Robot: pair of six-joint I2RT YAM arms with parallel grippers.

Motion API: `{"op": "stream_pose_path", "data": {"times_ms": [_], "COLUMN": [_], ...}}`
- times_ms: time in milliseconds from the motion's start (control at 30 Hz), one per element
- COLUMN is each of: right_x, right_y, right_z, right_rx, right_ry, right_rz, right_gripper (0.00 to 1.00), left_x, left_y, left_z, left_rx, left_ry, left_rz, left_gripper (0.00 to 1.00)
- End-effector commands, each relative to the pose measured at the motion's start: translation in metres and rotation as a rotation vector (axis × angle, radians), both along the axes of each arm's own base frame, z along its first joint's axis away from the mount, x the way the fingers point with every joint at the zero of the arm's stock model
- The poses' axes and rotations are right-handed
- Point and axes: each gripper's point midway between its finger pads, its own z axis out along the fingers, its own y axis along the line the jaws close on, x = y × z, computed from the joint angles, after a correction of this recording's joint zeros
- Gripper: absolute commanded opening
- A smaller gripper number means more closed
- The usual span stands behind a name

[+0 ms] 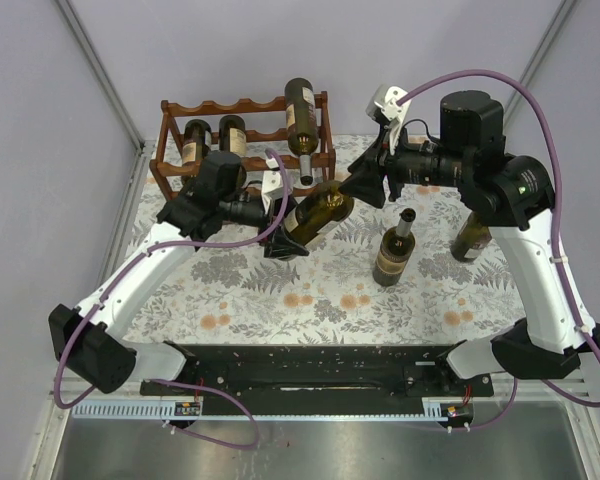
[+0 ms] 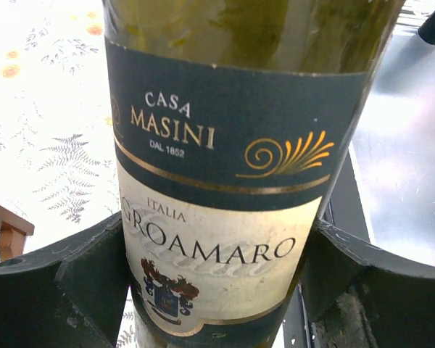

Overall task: Put the wine bottle on the wine rack
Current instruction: Adjust the wine bottle.

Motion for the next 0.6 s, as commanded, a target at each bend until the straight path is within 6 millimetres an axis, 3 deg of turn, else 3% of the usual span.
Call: {"op": "stream_pose_path", "data": {"times_ms": [0,333,567], "right_x": [-0.004,-0.008,-0.010], "right_y": [-0.004,0.003,-0.003], "right_z": [0.017,0.000,-0.009], "right_rx": [0.031,0.021,-0.016], "right_ry": [-0.074,-0.025,-0.028], "right_rz": [-0.006,0.045,0.036], "right_gripper": [0.57,0.57,0.24], "left_x": [-0.005,-0.008,0.000], "left_y": [0.003,0.008,0.021], "left_z": [0.055,0.064,0.066], "left_rx": [-0.116,-0.125,-0.096], "left_ry": [-0.157,-0.176,-0.226], "left_rz": [-0.027,-0.037,0.004], "left_gripper": [0.00,0.00,0.00]}}
